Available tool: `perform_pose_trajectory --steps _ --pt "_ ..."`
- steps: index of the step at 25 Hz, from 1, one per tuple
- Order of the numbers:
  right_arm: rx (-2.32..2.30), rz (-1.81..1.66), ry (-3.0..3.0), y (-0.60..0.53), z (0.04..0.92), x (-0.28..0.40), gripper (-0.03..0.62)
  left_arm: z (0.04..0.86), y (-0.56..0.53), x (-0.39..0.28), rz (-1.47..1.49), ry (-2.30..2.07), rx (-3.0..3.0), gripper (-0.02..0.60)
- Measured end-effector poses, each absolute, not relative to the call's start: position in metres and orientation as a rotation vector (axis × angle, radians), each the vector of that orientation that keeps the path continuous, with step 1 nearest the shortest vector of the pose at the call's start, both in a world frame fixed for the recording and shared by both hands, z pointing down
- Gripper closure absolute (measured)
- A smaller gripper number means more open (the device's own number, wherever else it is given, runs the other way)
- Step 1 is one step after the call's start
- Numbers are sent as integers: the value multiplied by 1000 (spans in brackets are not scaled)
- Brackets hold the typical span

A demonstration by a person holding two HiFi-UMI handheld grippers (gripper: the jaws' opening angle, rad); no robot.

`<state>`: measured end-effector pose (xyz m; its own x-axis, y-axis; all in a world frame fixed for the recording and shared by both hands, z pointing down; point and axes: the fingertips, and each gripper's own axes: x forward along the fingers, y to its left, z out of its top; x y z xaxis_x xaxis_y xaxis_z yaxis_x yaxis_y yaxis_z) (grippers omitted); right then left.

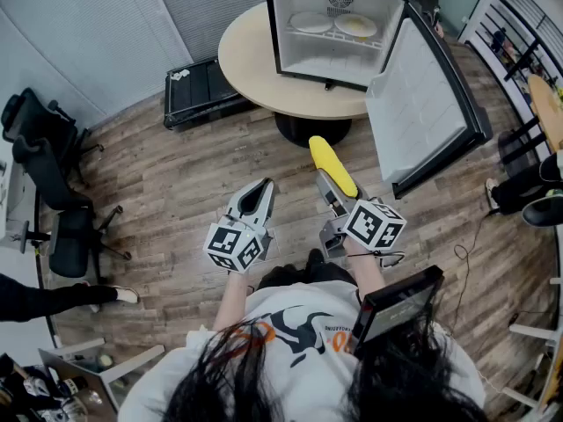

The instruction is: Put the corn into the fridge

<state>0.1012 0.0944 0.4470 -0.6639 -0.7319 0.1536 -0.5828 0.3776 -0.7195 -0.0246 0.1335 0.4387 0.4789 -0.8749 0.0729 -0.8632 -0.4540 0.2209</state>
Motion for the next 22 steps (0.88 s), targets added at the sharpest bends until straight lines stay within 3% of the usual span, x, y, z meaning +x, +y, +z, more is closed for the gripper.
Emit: perform_pose_trajectory --steps 22 --pt "-1211 -1120 2465 84 451 118 334 434 127 0 -57 -1465 2526 568"
